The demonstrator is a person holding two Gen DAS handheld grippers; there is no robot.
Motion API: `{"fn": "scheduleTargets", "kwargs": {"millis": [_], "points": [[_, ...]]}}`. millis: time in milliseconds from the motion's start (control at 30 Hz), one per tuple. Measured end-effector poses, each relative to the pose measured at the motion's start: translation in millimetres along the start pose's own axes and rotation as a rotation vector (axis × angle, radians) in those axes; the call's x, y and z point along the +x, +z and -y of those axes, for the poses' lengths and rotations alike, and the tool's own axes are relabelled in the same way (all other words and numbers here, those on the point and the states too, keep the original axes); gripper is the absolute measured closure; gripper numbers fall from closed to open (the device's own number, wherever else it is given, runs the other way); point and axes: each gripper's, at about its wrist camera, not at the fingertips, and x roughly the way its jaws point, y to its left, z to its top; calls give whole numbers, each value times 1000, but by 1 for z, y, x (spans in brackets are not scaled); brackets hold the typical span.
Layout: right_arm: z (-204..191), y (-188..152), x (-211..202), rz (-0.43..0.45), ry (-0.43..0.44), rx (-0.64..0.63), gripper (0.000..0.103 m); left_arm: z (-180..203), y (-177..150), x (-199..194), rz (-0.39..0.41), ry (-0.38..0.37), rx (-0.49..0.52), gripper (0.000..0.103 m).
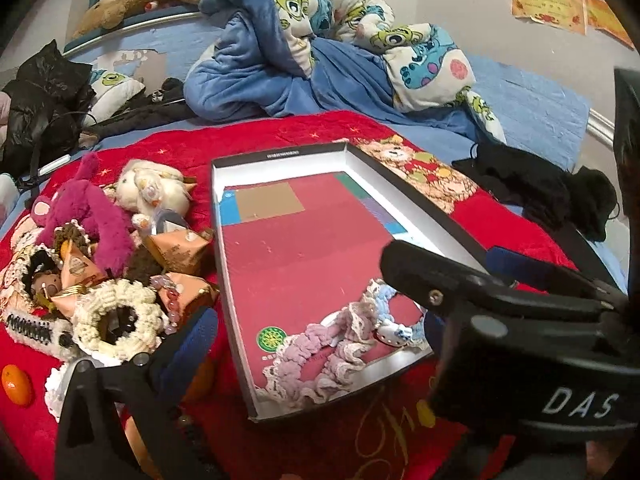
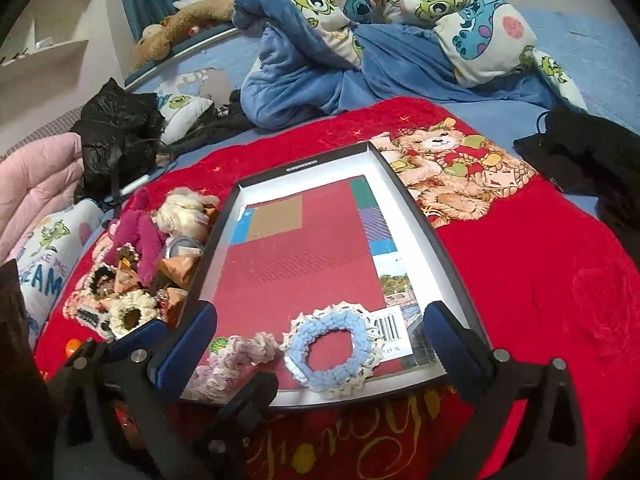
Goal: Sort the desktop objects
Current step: 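Open the right tool over the box while the left tool releases its scrunchie inside, then move both tools back from the box toward the pile of items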
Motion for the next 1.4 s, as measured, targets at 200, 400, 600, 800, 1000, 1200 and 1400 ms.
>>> {"fn": "scheduleTargets", "kwargs": {"millis": [200,400,600,800,1000,1200,1400], "points": [[4,2,-7,19,10,24,0,-7,5,-15,22,34,6,0],[-2,6,-24,68,42,46,0,-40,7,-46,51,59,-43,0],[-35,4,-39,119,103,27,0,-83,4,-87,73,141,-71,0],[-79,2,-44,128,179,-2,0,-128,-4,-121,88,185,-107,0],[-133,-6,-42,118,242,-49,0,-164,-13,-146,102,243,-125,0],[-172,-12,-36,106,285,-70,0,-195,-22,-160,103,295,-134,0],[-189,-18,-29,90,308,-84,0,-213,-31,-161,85,344,-125,0]]}}
